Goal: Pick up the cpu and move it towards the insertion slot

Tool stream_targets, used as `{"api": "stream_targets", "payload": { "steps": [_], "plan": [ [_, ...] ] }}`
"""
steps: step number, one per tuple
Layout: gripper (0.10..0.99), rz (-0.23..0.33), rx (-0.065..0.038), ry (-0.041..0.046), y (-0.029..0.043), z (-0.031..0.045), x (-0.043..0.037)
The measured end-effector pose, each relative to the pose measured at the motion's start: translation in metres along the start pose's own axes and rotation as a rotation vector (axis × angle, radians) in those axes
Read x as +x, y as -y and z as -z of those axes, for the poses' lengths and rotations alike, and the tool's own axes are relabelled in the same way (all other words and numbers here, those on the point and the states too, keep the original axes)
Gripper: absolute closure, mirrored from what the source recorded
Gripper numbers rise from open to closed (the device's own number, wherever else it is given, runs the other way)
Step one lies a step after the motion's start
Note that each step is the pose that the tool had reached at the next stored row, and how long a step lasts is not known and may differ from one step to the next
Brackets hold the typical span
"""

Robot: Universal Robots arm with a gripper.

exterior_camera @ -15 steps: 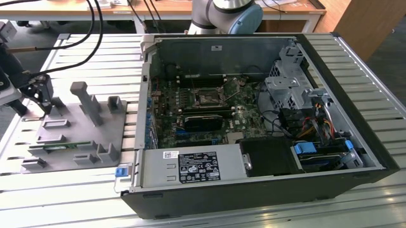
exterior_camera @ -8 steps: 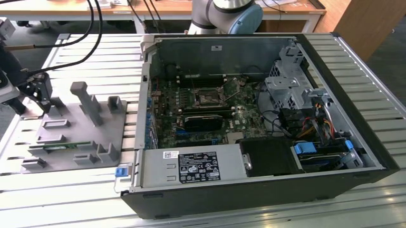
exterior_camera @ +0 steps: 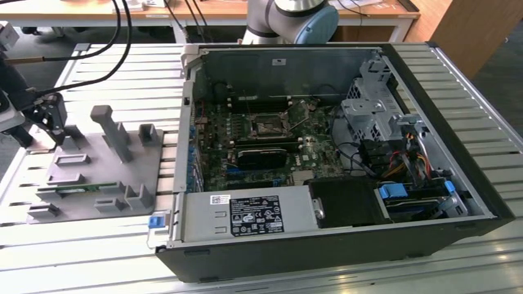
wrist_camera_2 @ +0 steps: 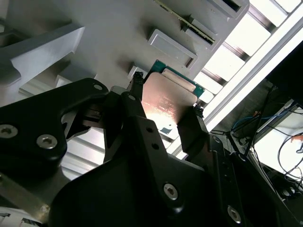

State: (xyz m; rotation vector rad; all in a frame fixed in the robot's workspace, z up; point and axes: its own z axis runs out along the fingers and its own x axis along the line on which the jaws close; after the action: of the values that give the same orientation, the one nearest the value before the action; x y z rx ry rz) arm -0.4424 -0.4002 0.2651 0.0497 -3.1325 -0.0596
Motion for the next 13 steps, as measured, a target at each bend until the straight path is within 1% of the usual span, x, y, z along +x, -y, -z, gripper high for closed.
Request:
{"api": "stream_targets", "payload": {
  "steps": [13],
  "plan": [
    [0.541,0.000,0.000,0.0000,-0.0001,0.0035,0.0000]
  ]
}}
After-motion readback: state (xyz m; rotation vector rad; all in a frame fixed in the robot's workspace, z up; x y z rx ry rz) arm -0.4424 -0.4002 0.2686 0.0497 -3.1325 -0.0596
